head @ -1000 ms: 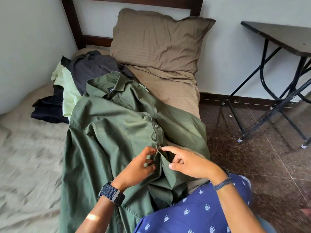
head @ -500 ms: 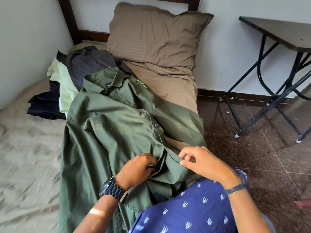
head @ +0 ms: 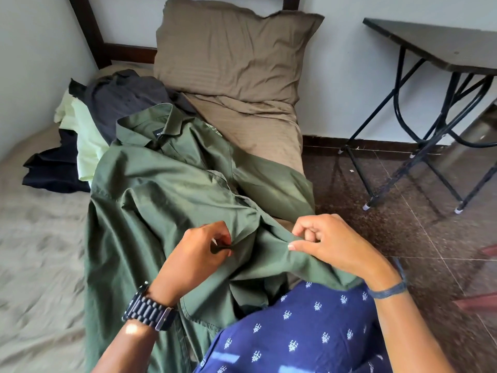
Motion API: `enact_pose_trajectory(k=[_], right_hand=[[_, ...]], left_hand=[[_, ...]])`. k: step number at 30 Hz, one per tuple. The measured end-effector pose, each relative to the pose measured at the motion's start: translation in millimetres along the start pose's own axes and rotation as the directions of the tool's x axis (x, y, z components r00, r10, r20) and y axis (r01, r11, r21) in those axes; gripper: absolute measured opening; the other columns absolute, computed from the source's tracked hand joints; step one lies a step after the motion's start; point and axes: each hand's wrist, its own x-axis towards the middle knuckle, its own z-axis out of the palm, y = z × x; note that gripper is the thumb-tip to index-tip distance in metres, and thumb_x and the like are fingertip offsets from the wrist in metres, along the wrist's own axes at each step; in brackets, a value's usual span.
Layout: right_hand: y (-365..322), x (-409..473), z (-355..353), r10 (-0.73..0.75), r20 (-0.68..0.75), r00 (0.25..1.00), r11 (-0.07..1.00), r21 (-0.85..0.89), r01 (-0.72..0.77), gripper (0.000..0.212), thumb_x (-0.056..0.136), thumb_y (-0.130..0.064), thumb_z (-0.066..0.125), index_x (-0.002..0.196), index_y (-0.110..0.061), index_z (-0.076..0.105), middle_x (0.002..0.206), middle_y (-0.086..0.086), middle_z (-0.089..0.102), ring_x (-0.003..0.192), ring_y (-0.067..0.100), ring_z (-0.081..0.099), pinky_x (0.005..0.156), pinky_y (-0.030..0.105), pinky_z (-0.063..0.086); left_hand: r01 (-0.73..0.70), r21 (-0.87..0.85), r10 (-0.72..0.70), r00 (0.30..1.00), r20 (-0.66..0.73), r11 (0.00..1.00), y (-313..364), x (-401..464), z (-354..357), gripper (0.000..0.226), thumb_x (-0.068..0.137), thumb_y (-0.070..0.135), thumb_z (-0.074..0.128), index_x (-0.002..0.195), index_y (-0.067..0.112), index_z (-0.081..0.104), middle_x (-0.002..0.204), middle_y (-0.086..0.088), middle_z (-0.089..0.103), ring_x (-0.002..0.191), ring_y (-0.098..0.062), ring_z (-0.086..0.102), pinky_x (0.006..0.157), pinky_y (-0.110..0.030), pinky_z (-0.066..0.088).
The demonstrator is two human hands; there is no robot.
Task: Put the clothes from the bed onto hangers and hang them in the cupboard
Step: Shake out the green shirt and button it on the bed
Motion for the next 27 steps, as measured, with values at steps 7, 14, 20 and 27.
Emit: enact_pose_trajectory(k=[7, 14, 20, 27], right_hand=[[-0.3, -13.8, 4.5, 0.1, -0.008, 0.995, 0.988, 0.122, -0.098, 0.015, 0.082, -0.012, 0.072, 0.08, -0.026, 0.067, 0.058, -0.013, 0.055, 0.045, -0.001, 0.041, 0.052, 0.011, 0.034], [-0.9, -30.9, 14.5, 0.09, -0.358, 0.929, 0.996, 0.042, -0.081, 0.015, 0.08, -0.005, 0.07, 0.07, -0.015, 0.065, 0.058, 0.0, 0.053, 0.045, 0.008, 0.044, 0.049, 0.009, 0.034], [-7.0, -39.0, 27.7, 0.092, -0.39, 0.916, 0.994, 0.094, -0.06, 0.021, 0.08, -0.01, 0.072, 0.071, -0.027, 0.065, 0.069, -0.012, 0.065, 0.064, 0.001, 0.062, 0.058, 0.012, 0.044], [-19.9, -45.3, 39.9, 0.07, -0.38, 0.922, 0.986, 0.167, -0.006, 0.025, 0.08, -0.006, 0.072, 0.075, -0.03, 0.067, 0.079, -0.016, 0.064, 0.067, 0.01, 0.062, 0.061, 0.019, 0.047]], left_hand=[[0.1, -0.397, -0.081, 0.995, 0.064, 0.912, 20.6, -17.7, 11.2, 0.008, 0.089, 0.022, 0.064, 0.082, 0.022, 0.067, 0.064, 0.015, 0.061, 0.057, -0.003, 0.048, 0.058, -0.018, 0.04], [0.262, -0.735, -0.21, 0.964, 0.165, 0.625, 34.5, -32.4, 38.5, 0.024, 0.08, -0.009, 0.065, 0.094, 0.009, 0.059, 0.071, 0.0, 0.061, 0.057, -0.006, 0.055, 0.06, -0.016, 0.047], [0.348, -0.781, -0.29, 0.931, 0.222, 0.518, 47.2, -41.4, 55.5, 0.019, 0.079, -0.01, 0.067, 0.085, 0.008, 0.066, 0.068, 0.002, 0.06, 0.057, -0.007, 0.055, 0.059, -0.02, 0.042], [0.243, -0.713, -0.321, 0.947, 0.026, 0.657, 51.4, -44.9, 59.2, 0.023, 0.073, -0.006, 0.075, 0.071, 0.013, 0.062, 0.064, 0.001, 0.062, 0.057, -0.009, 0.054, 0.054, -0.019, 0.046]])
